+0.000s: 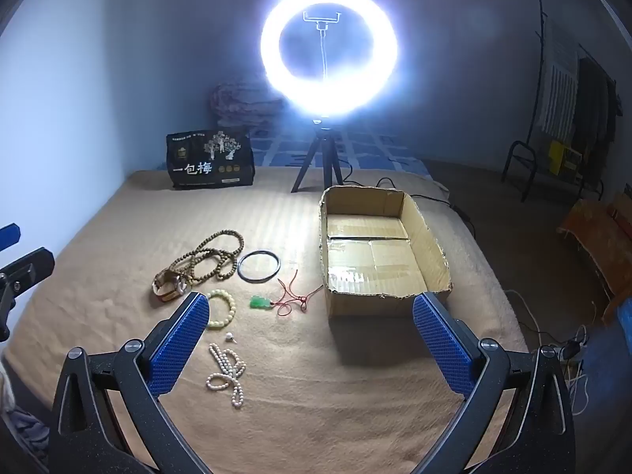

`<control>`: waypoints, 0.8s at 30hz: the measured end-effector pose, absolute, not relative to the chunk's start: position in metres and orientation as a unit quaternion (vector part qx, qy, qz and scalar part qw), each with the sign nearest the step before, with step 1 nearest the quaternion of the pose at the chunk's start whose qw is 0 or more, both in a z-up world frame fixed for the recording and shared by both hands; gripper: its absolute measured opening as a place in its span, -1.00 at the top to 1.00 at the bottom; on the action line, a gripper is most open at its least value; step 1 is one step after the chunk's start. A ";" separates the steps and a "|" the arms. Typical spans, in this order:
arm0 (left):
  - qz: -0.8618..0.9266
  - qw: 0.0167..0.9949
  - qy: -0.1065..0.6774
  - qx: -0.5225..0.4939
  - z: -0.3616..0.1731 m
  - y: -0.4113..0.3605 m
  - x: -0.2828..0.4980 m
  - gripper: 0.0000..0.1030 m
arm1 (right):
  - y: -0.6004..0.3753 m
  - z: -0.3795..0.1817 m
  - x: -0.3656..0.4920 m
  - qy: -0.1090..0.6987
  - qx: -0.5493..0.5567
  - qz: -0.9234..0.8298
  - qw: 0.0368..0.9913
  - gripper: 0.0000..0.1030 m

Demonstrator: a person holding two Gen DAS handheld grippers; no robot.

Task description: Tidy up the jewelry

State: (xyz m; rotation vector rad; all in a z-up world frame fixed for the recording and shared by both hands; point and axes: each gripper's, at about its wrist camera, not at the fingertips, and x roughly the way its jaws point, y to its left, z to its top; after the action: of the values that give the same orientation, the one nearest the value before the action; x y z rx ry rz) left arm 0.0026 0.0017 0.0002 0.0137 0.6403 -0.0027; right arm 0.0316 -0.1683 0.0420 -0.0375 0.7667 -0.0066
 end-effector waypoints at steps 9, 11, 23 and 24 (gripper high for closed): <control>0.006 0.952 0.304 0.013 0.000 -0.001 0.000 -1.00 | -0.167 0.042 0.030 0.373 -0.019 -0.003 0.928 -0.99; 0.006 0.953 0.303 0.010 0.000 0.003 -0.002 -1.00 | -0.167 0.042 0.030 0.373 -0.019 -0.003 0.928 -0.99; 0.003 0.953 0.304 0.010 -0.002 0.006 0.004 -1.00 | -0.169 0.041 0.032 0.372 -0.020 -0.004 0.928 -0.99; 0.003 0.952 0.305 0.009 -0.002 0.007 0.005 -1.00 | -0.168 0.041 0.032 0.372 -0.020 -0.004 0.928 -0.99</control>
State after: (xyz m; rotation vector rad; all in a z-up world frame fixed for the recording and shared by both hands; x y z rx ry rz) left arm 0.0046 0.0070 -0.0025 0.0190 0.6194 0.0053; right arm 0.0315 -0.1683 0.0412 -0.0410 0.7630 -0.0090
